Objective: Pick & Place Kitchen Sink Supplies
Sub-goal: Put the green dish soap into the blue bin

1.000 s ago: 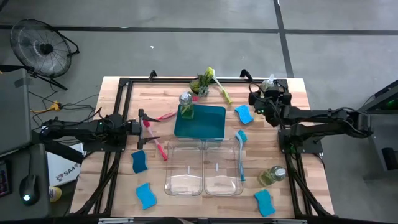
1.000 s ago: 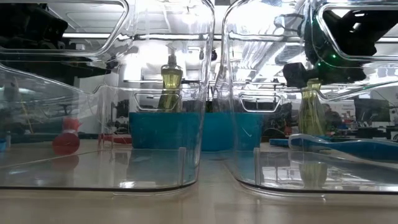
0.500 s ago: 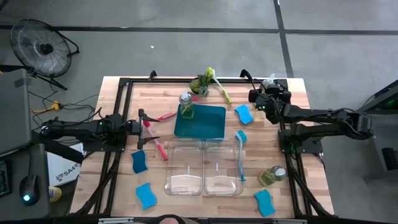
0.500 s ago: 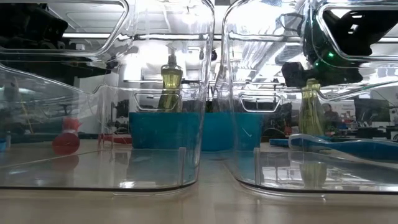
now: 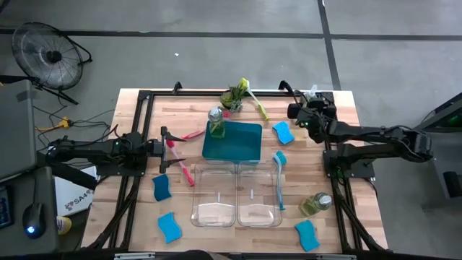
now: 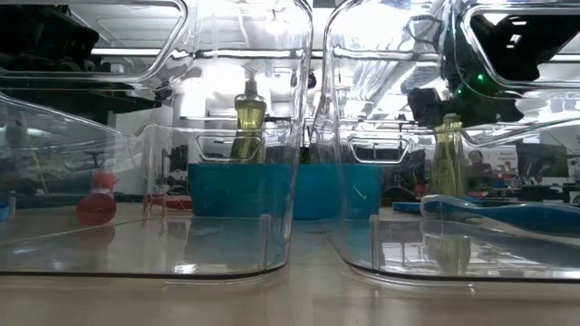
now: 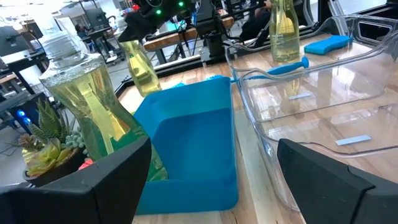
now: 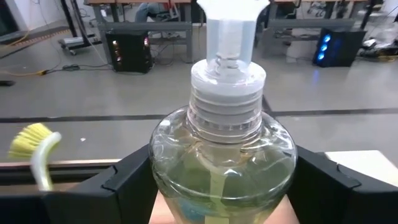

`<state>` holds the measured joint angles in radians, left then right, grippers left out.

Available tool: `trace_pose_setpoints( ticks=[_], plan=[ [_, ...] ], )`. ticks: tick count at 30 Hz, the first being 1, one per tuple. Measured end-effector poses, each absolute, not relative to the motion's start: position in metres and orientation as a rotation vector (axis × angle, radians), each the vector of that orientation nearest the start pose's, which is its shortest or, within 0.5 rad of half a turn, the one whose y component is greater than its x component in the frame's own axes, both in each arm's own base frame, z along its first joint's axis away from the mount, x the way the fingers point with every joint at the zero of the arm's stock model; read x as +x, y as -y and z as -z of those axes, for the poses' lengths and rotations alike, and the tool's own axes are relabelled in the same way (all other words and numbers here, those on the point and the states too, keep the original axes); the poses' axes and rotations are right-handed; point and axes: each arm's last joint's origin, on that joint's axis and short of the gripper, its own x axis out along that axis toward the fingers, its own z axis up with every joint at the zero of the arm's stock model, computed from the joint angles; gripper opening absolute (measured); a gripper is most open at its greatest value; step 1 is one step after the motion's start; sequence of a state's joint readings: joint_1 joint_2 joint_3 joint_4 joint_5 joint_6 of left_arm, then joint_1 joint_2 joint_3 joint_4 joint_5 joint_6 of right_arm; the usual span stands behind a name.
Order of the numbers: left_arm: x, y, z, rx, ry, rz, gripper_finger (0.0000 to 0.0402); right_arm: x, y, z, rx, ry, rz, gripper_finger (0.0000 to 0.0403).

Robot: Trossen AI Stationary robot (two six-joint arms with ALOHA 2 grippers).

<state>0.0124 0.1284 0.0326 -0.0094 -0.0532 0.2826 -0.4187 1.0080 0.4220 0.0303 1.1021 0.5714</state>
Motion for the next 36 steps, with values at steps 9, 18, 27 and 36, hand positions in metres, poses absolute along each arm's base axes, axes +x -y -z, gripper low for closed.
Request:
trace_pose_setpoints(
  ticks=[9, 18, 27, 36],
  plan=[
    [0.1039, -0.0028, -0.1634, 0.284, -0.114, -0.05, 0.0344, 0.1623, 0.0999, -0.2057, 0.239, -0.145, 1.547, 0.0286],
    [0.1039, -0.0028, -0.1635, 0.284, -0.114, -0.051, 0.0344, 0.1624, 0.0999, -0.2058, 0.238, -0.146, 1.544, 0.0286],
    [0.1039, -0.0029, -0.1635, 0.284, -0.114, -0.051, 0.0344, 0.1627, 0.0999, -0.2057, 0.242, -0.149, 1.535, 0.0282],
    [0.1039, -0.0028, -0.1635, 0.284, -0.114, -0.051, 0.0344, 0.1631, 0.0996, -0.2061, 0.244, -0.144, 1.533, 0.0268]
  ],
)
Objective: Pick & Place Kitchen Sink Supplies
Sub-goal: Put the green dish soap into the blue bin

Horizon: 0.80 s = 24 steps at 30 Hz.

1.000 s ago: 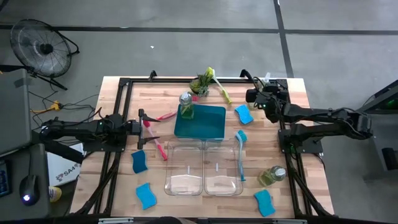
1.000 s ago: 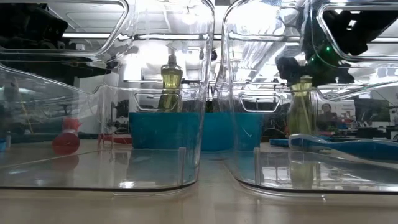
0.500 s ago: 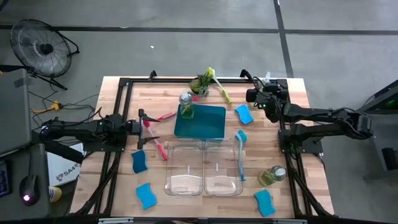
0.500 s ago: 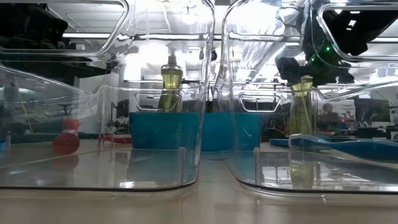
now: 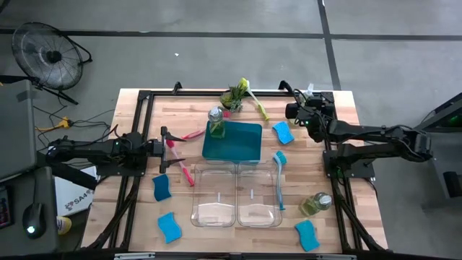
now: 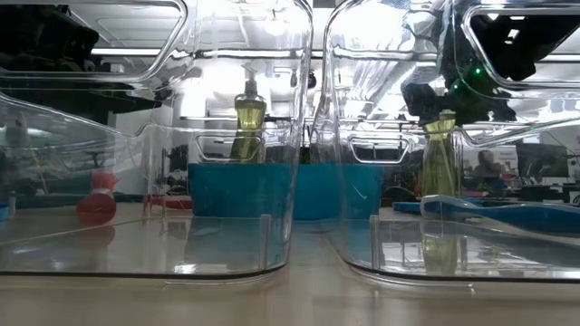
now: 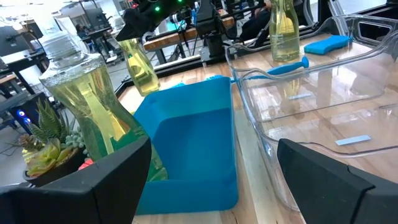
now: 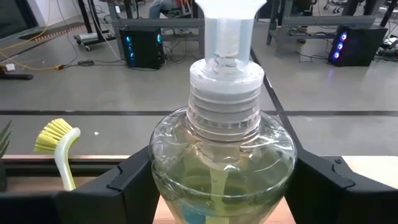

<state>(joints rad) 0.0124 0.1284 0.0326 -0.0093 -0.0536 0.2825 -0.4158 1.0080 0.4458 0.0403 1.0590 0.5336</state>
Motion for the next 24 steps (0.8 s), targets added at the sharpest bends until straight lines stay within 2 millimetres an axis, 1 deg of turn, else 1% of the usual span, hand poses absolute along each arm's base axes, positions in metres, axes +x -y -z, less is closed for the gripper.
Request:
trace_pose_setpoints(
  ticks=[4, 11, 17, 21, 24],
  plan=[
    [0.104, -0.003, -0.163, 0.284, -0.114, -0.05, 0.0344, 0.167, 0.097, -0.214, 0.2, -0.149, 1.532, 0.0267],
    [0.104, -0.003, -0.163, 0.285, -0.114, -0.05, 0.0344, 0.179, 0.096, -0.246, 0.11, -0.175, 1.475, 0.0267],
    [0.104, -0.003, -0.163, 0.284, -0.114, -0.051, 0.0344, 0.188, 0.093, -0.271, 0.099, -0.188, 1.347, 0.0268],
    [0.104, -0.003, -0.163, 0.284, -0.114, -0.051, 0.0344, 0.193, 0.091, -0.282, 0.084, -0.191, 1.246, 0.0269],
    [0.104, -0.003, -0.163, 0.284, -0.114, -0.051, 0.0344, 0.197, 0.087, -0.287, 0.068, -0.188, 1.167, 0.0269]
  ],
)
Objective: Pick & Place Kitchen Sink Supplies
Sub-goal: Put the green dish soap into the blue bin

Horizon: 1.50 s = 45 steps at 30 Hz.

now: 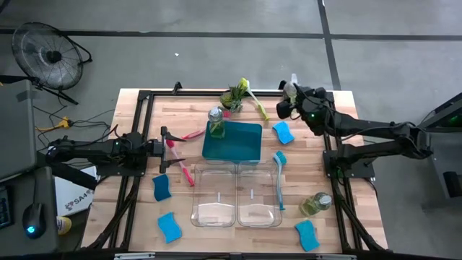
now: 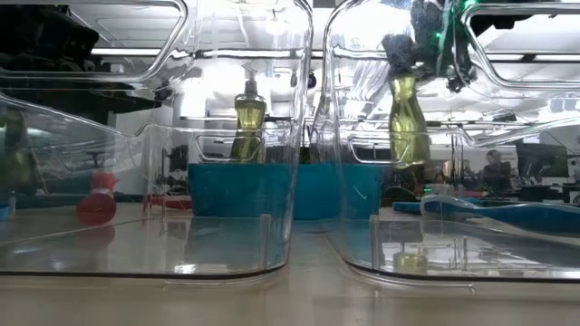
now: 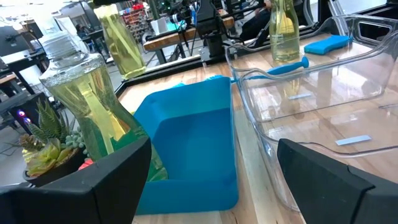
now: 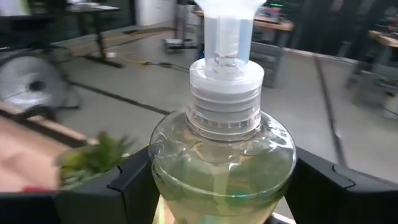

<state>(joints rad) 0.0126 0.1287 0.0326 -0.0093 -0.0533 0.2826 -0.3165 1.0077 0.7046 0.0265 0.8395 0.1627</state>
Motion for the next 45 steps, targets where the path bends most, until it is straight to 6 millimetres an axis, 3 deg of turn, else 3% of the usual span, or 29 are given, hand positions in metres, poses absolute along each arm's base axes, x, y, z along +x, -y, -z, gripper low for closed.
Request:
trace_pose_setpoints(
  ticks=[12, 21, 29, 39, 45],
  plan=[
    [0.104, -0.003, -0.163, 0.284, -0.114, -0.051, 0.0344, 0.213, 0.067, -0.295, 0.034, -0.153, 0.753, 0.027],
    [0.104, -0.003, -0.163, 0.284, -0.114, -0.051, 0.0344, 0.232, 0.052, -0.29, 0.04, -0.124, 0.598, 0.0271],
    [0.104, -0.003, -0.163, 0.284, -0.114, -0.051, 0.0344, 0.262, 0.036, -0.281, 0.044, -0.129, 0.479, 0.0271],
    [0.104, -0.003, -0.163, 0.284, -0.114, -0.051, 0.0344, 0.318, 0.035, -0.278, 0.001, -0.2, 0.326, 0.0271],
    [0.104, -0.003, -0.163, 0.284, -0.114, -0.051, 0.0344, 0.34, 0.025, -0.266, -0.02, -0.234, 0.234, 0.0271]
  ],
)
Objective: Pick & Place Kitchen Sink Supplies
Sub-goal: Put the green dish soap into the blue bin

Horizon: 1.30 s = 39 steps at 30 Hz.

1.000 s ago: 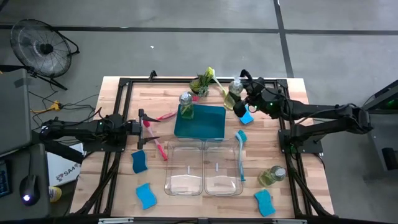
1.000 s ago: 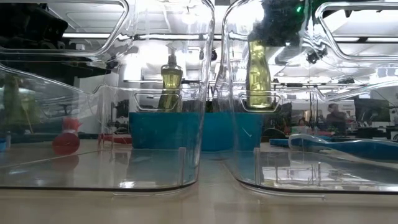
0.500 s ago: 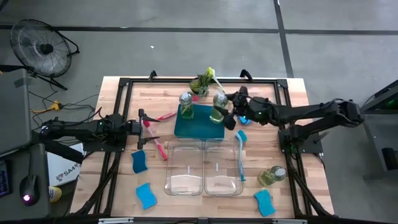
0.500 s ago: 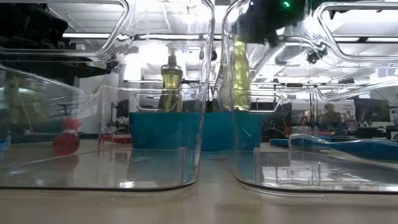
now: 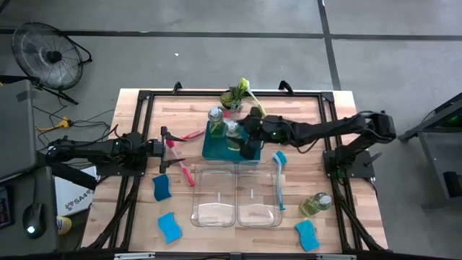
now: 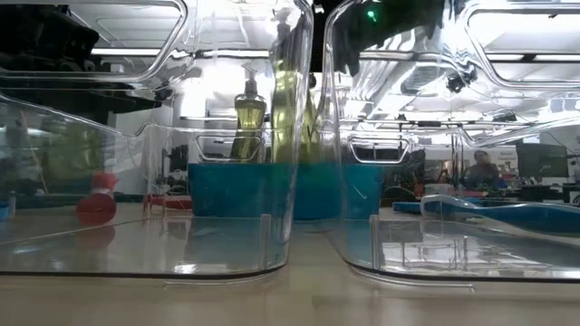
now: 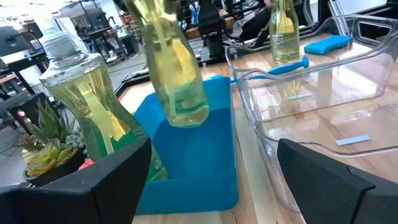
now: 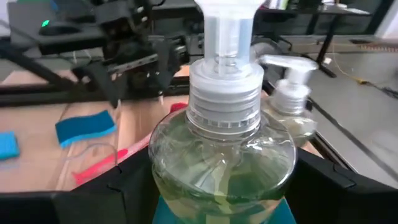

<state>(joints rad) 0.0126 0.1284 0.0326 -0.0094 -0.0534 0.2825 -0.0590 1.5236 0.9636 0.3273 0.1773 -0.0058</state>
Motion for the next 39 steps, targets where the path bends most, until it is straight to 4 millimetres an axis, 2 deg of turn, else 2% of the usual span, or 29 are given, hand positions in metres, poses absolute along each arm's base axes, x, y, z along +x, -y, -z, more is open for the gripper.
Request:
trace_pose_setpoints(
  ticks=[8, 17, 26, 36, 39],
  plan=[
    [0.104, -0.003, -0.163, 0.284, -0.114, -0.051, 0.0344, 0.355, 0.016, -0.252, -0.075, -0.209, 0.202, 0.0271],
    [0.104, -0.003, -0.163, 0.285, -0.114, -0.051, 0.0344, 0.365, 0.017, -0.242, -0.066, -0.172, 0.222, 0.0271],
    [0.104, -0.003, -0.163, 0.284, -0.114, -0.051, 0.0344, 0.365, 0.017, -0.241, -0.066, -0.182, 0.218, 0.0271],
    [0.104, -0.003, -0.163, 0.284, -0.114, -0.051, 0.0344, 0.39, 0.02, -0.247, -0.089, -0.182, 0.184, 0.0271],
    [0.104, -0.003, -0.163, 0.285, -0.114, -0.051, 0.0344, 0.396, 0.02, -0.243, -0.09, -0.197, 0.181, 0.0271]
  ],
)
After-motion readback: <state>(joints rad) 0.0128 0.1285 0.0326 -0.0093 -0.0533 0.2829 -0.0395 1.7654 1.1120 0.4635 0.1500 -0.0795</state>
